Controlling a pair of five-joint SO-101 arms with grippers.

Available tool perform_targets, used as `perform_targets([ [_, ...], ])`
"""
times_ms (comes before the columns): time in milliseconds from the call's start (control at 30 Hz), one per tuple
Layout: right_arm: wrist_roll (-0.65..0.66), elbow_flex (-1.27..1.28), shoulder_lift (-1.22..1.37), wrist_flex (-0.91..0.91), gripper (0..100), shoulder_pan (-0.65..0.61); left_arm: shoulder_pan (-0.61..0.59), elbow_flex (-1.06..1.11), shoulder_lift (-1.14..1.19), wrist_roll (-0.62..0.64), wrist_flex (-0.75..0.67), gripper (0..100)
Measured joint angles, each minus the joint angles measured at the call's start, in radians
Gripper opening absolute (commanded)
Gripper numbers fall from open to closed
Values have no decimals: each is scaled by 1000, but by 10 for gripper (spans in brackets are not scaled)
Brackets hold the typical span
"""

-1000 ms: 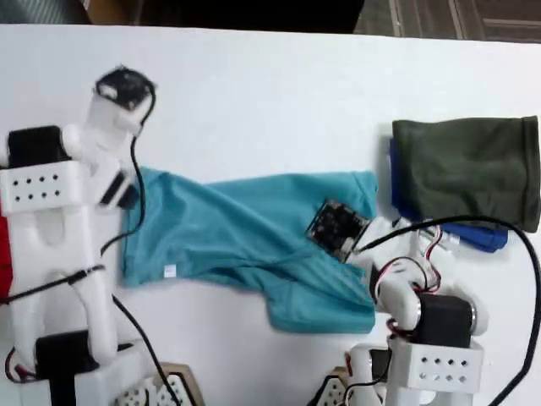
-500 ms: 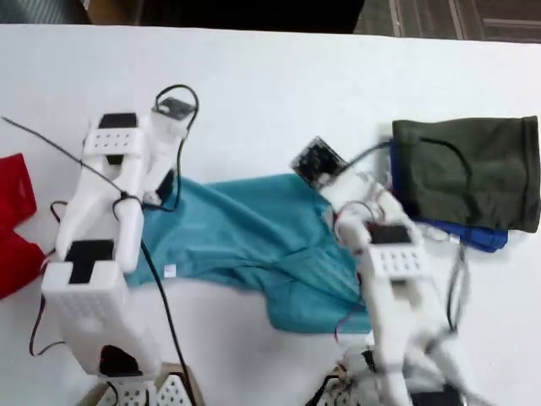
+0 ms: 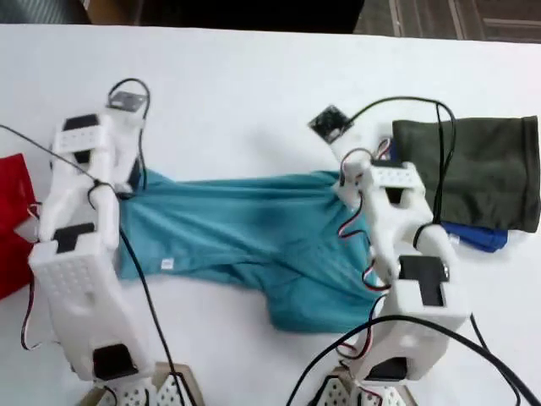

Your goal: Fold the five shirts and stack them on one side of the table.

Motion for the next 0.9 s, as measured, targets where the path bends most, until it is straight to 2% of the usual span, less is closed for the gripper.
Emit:
perform_targets([
  [100,-2,-86,38,63,21,17,-15,-127,58,-48,97,27],
  [367,0,-213,41,212,21,11,38,-554,146,-52,302,27],
  [467,0,-213,-6,259,21,3,92,-669,192,-34,313,27],
  [633,0,-213,-97,336,21,-2,175,-706,344,-34,278,27],
  [900,0,-48,-193,341,21,2,144,-792,466,-34,258,27],
])
